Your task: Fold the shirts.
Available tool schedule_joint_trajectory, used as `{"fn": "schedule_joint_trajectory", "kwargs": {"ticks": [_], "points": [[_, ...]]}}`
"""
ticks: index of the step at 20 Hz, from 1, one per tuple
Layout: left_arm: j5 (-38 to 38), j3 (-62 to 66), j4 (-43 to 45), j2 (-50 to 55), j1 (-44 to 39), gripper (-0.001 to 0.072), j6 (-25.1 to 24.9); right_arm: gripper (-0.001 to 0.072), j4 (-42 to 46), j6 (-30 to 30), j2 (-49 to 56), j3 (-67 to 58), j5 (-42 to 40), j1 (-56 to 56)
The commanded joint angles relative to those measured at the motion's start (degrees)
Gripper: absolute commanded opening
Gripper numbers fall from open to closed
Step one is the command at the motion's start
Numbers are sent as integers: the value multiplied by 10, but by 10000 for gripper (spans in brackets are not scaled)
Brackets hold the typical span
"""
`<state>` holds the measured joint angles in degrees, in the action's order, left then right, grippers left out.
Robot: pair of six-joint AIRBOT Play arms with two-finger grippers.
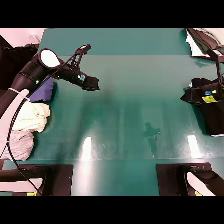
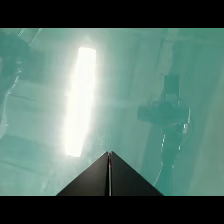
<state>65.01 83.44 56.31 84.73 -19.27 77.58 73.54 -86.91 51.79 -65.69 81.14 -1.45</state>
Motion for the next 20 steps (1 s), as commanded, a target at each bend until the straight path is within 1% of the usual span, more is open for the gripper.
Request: {"fn": "schedule_joint_trajectory", "kwargs": {"ticks": [1,9,14,18,20], "points": [[0,0,0,0,0,23,0,21,0,0,0,0,-1,2],[0,0,0,0,0,23,0,21,0,0,0,0,0,2],[-31,1,-50,0,0,23,0,21,0,0,0,0,1,2],[-73,1,-57,0,1,23,0,21,0,0,0,0,1,2],[-61,1,-60,0,1,23,-1,21,0,0,0,0,1,2]]}}
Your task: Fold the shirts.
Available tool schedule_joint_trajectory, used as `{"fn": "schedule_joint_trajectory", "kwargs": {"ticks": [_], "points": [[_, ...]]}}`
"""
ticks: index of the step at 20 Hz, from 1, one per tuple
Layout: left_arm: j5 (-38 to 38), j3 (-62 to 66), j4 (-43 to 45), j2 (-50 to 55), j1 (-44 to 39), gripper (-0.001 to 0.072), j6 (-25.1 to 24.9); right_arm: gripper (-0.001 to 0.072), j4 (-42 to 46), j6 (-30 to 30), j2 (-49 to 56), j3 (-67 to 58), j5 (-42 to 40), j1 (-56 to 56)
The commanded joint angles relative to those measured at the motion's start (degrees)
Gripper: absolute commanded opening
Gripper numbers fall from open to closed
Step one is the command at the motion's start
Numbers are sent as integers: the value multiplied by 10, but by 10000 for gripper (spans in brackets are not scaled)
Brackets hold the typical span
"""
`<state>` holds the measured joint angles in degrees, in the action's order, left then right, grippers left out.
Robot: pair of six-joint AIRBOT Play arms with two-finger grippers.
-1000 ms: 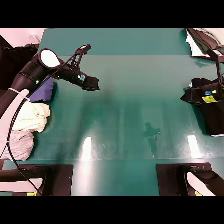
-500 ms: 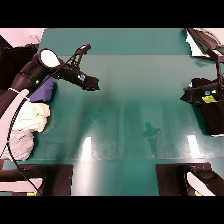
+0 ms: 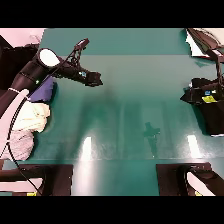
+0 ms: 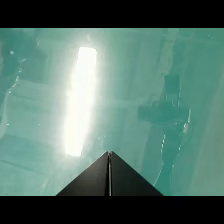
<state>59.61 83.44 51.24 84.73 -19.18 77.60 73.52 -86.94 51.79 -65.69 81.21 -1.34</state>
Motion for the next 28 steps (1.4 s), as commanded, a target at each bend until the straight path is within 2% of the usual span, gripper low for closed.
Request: {"fn": "schedule_joint_trajectory", "kwargs": {"ticks": [1,5,8,9,10,11,17,22,24,25,26,28], "points": [[2,6,-4,0,7,23,0,21,0,0,-1,0,1,0],[93,78,61,-19,94,23,1,21,0,0,-1,0,3,0],[142,86,242,-53,161,26,17,21,0,0,0,0,4,0],[168,86,307,-52,179,263,31,21,0,0,0,0,3,0],[178,79,357,-51,194,610,51,21,0,0,-1,0,2,0],[171,66,388,-51,211,710,76,21,0,0,0,0,2,0],[14,-67,393,-32,281,710,80,20,0,0,0,0,5,1],[-7,-81,391,31,287,696,83,20,0,0,0,0,2,0],[-10,-80,386,33,287,189,85,20,0,0,0,0,-3,0],[-9,-74,385,33,287,57,86,20,0,0,0,0,-6,0],[0,-62,382,33,287,22,85,20,0,0,0,0,-8,0],[29,-18,354,24,287,22,73,20,0,0,-1,0,-14,1]]}}
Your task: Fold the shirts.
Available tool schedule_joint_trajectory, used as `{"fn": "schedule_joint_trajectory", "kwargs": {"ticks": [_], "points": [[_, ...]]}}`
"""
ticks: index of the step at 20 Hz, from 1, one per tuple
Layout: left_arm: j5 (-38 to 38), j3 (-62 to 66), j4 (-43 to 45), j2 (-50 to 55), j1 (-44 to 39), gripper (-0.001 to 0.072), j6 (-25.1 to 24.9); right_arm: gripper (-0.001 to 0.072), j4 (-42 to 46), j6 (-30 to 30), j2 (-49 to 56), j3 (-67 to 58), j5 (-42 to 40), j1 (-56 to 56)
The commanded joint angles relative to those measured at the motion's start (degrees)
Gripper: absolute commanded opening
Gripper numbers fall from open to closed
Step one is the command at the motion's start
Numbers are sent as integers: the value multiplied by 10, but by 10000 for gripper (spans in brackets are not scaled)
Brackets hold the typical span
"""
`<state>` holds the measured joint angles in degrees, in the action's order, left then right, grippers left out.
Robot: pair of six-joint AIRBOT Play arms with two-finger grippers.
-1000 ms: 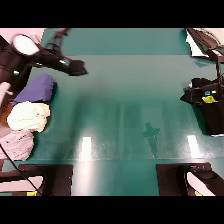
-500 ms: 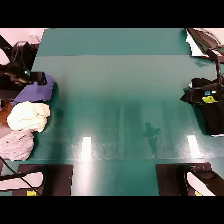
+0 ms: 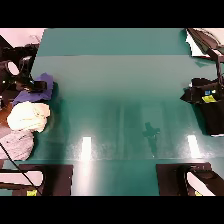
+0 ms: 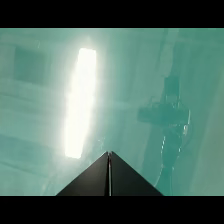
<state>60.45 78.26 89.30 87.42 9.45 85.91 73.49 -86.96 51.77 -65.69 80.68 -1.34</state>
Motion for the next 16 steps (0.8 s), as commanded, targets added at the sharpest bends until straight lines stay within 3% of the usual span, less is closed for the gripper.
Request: {"fn": "schedule_joint_trajectory", "kwargs": {"ticks": [1,6,11,16], "points": [[29,63,-57,-17,1,22,-31,21,0,0,0,-4,-12,0],[133,232,-277,-125,-39,22,-185,20,0,0,0,-82,-42,0],[193,303,-328,-181,-187,21,-193,20,0,0,0,-159,-61,0],[210,301,-327,-109,-324,22,-199,20,0,0,0,-193,-54,0]]}}
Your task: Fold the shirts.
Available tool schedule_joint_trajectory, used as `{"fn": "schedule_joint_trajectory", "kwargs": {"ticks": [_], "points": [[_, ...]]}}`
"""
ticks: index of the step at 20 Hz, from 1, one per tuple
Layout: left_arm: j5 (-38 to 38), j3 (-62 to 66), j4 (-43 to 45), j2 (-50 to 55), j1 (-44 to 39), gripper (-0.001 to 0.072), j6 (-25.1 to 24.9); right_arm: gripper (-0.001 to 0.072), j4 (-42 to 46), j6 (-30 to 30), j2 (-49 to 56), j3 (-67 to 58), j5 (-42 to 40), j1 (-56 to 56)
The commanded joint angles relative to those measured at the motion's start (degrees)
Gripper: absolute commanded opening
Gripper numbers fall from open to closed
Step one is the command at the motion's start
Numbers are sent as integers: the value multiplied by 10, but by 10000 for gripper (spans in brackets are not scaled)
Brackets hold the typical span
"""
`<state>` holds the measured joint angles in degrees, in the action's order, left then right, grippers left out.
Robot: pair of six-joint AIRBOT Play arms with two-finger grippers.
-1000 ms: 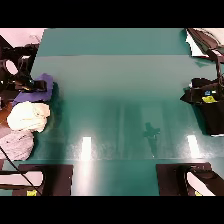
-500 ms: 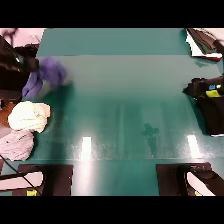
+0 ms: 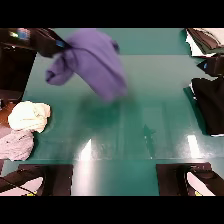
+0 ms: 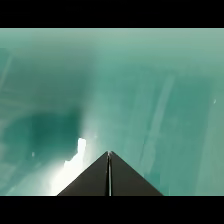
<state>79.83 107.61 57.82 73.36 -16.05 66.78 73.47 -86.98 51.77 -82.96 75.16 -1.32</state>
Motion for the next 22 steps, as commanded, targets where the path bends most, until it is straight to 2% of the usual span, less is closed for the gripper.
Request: {"fn": "schedule_joint_trajectory", "kwargs": {"ticks": [1,3,5,6,10,11,13,16,18,22], "points": [[16,7,-12,59,-85,23,-8,21,0,0,-1,-20,3,0],[10,7,-12,117,-98,31,-7,20,0,0,0,-20,17,0],[-9,7,-8,167,-94,572,27,21,0,0,0,-20,30,0],[-8,7,-9,184,-83,606,55,20,1,0,0,-20,35,0],[96,-8,-34,187,-18,606,91,20,1,0,0,-20,34,0],[94,-42,-51,174,-13,606,95,20,1,0,0,-20,33,0],[49,-160,-69,136,-25,606,94,20,1,0,0,-20,34,0],[-68,-368,-83,82,-80,606,96,20,1,0,0,-19,27,0],[-130,-477,-128,69,-125,606,95,21,1,0,0,-17,24,0],[-226,-565,-172,70,-206,607,93,20,0,0,0,12,17,0]]}}
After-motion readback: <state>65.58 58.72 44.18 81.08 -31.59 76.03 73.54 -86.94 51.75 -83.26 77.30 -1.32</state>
